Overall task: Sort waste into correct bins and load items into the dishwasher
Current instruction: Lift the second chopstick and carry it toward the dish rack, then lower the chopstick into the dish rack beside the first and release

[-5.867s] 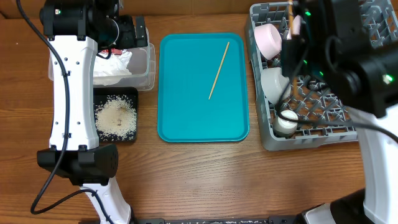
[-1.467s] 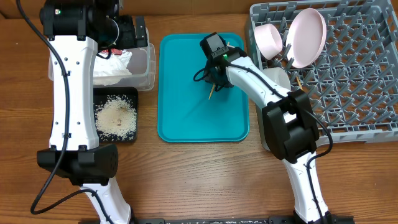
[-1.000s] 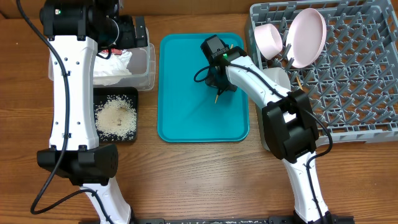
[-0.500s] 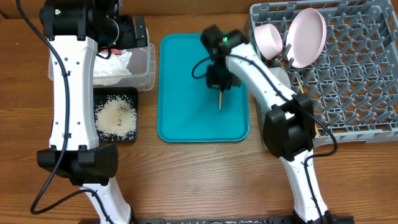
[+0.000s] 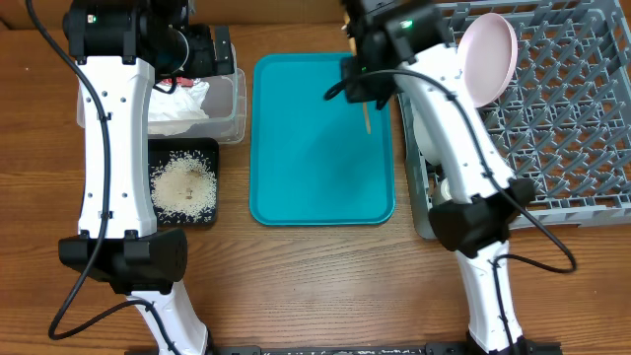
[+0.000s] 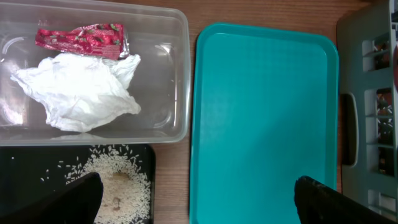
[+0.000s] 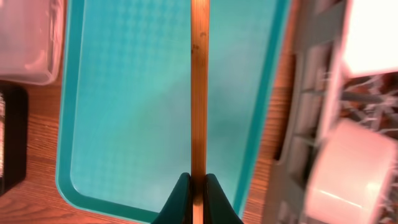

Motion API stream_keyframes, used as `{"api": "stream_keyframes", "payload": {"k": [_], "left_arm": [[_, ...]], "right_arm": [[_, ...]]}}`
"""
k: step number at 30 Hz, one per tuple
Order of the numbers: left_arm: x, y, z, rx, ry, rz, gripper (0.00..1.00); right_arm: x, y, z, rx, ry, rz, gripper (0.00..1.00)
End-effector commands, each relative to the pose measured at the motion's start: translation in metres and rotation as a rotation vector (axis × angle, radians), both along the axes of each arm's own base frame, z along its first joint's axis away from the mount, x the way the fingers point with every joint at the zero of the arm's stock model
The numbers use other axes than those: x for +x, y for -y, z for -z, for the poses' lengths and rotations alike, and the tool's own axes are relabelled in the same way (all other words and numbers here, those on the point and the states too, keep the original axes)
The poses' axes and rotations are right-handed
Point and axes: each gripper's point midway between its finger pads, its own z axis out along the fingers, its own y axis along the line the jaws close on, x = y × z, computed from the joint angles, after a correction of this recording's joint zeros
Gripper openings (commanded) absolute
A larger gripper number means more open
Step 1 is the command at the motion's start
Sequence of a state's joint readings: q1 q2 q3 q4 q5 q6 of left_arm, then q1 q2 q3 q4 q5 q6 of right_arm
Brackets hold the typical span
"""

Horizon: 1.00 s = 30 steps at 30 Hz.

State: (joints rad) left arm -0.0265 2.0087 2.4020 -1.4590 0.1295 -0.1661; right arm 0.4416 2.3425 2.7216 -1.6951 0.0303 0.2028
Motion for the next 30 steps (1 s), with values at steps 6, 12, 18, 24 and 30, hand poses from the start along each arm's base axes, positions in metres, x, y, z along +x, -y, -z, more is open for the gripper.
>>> {"api": "stream_keyframes", "payload": {"k": [6, 12, 18, 24, 30], "left_arm": [[0.002, 0.003, 0.002, -0.001, -0.004, -0.006, 1.0], [0.002, 0.003, 0.002, -0.001, -0.004, -0.006, 1.0], [0.002, 0.003, 0.002, -0.001, -0.004, -0.006, 1.0], [0.002, 0.003, 0.002, -0.001, -0.004, -0.006, 1.0], [0.002, 0.003, 0.002, -0.001, -0.004, -0.006, 1.0]], "right_arm": [[-0.03, 0.06, -0.142, 0.059, 0.333, -0.007, 0.04], [-0.053, 0.111, -0.193, 0.045, 0.465, 0.04, 0.04], [-0.058, 0.14, -0.171, -0.019, 0.384, 0.056, 0.04], [-0.061, 0.166, -0.09, -0.217, 0.128, 0.044, 0.04], [-0.092, 0.204, -0.006, -0.359, -0.18, 0.072, 0.04]]}}
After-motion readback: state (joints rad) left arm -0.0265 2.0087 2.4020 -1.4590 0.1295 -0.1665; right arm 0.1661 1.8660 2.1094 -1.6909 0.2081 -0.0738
